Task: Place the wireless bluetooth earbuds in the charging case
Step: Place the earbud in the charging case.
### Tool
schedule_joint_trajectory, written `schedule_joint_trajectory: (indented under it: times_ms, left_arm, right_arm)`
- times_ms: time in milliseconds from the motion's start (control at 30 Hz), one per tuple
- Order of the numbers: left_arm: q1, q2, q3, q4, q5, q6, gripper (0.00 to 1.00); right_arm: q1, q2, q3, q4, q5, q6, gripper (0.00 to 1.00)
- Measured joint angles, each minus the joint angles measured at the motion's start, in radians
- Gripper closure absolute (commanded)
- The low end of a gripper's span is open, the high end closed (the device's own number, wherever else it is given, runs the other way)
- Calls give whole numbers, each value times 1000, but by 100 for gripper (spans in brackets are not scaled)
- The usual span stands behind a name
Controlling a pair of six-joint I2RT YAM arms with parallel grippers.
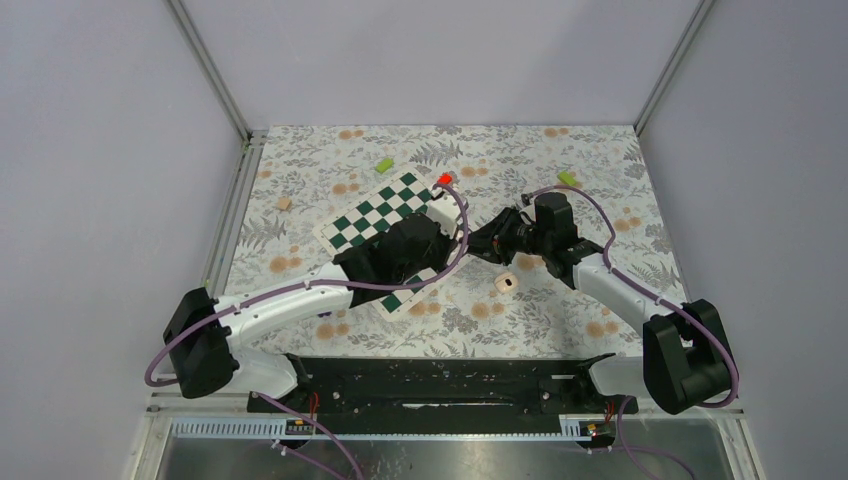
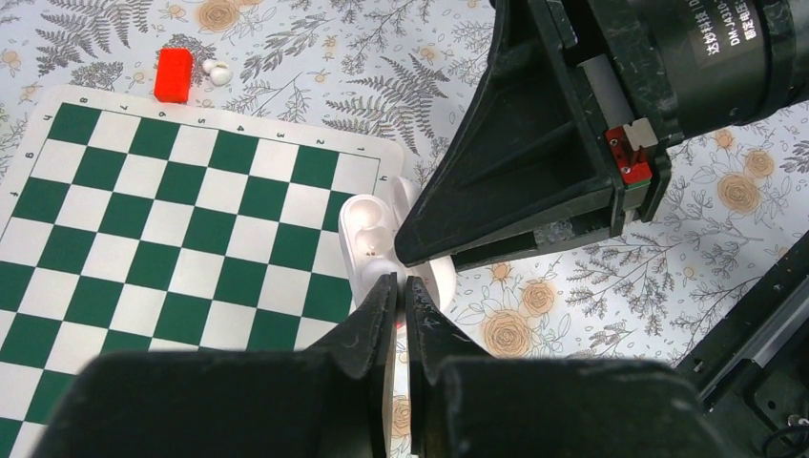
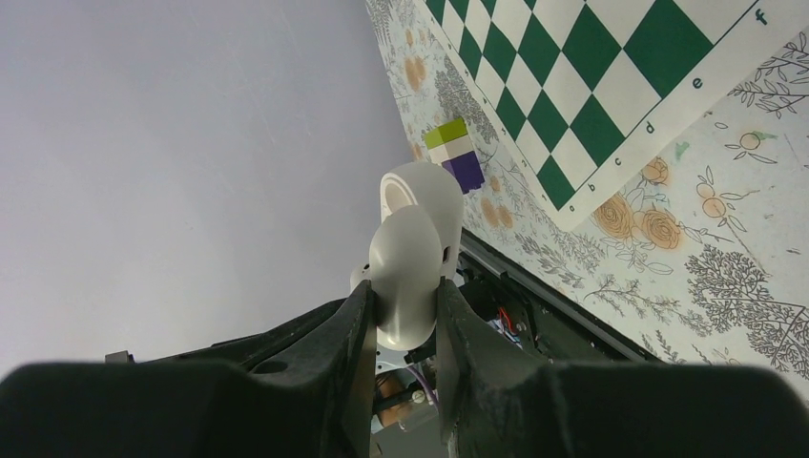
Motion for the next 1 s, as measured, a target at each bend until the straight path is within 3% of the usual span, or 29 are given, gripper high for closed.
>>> schedule_joint_trajectory:
  times_ms: [467, 1000]
  left_arm:
    - [27, -13, -34, 57, 10, -53, 100]
    - [98, -44, -55, 61, 127, -140, 100]
  right_arm:
    - [0, 0, 0, 4, -8, 8, 100]
    - [0, 0, 0, 8, -20, 9, 100]
